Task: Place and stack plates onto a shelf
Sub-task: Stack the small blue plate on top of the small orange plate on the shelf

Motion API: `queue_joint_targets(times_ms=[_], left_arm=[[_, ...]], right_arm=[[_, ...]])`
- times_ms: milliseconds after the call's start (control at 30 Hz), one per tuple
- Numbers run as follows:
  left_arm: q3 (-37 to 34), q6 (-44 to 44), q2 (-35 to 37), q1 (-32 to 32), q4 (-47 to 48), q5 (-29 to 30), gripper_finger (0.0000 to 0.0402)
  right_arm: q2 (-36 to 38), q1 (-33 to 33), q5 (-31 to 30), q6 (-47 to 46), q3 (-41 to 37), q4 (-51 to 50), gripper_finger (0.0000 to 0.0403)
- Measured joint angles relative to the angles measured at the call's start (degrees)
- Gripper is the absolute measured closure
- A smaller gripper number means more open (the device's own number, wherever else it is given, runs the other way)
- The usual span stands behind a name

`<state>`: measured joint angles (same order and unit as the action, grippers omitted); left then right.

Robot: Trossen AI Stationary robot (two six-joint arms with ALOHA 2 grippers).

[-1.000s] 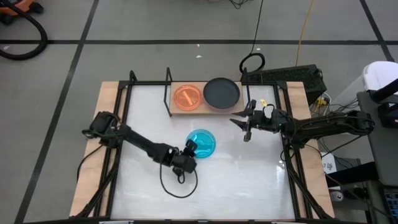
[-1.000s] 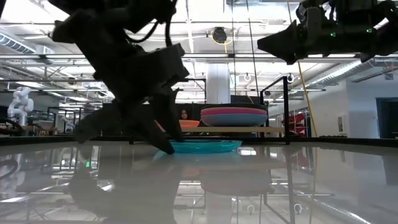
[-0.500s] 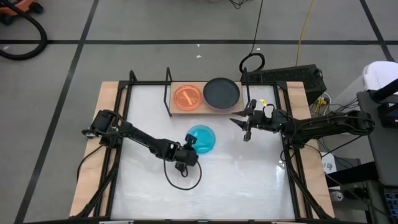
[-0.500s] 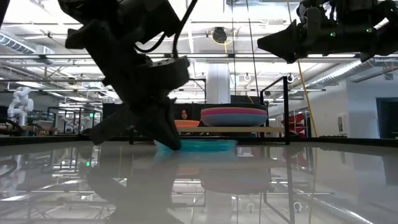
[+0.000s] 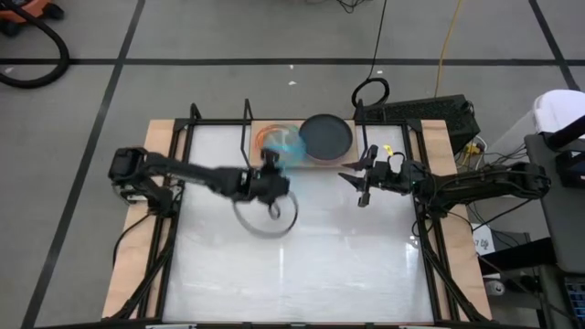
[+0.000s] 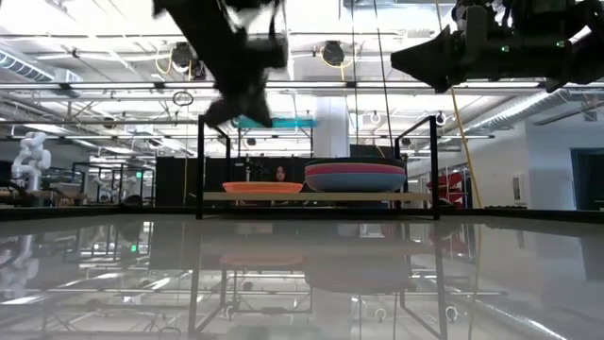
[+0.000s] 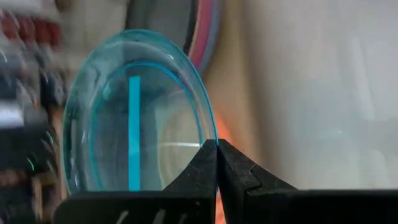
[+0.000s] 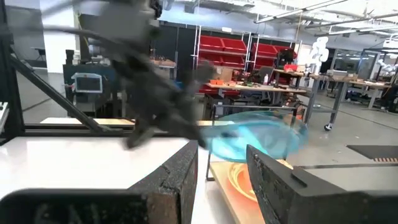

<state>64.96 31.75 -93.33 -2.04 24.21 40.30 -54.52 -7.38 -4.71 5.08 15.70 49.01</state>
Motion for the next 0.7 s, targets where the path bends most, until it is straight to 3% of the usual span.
queue_joint_targets(times_ms=[333, 700], left_arm=[[-0.2, -4.4, -1.1, 18.2, -0.1, -15.6, 0.0400], [-0.2, -7.7, -3.1, 20.7, -2.0, -25.5, 0.0393]], right_arm=[[0.0, 0.0, 0.1, 0.0, 0.0, -0.9, 0.0284], [0.0, 0.0, 0.0, 0.5, 0.0, -1.7, 0.0284]])
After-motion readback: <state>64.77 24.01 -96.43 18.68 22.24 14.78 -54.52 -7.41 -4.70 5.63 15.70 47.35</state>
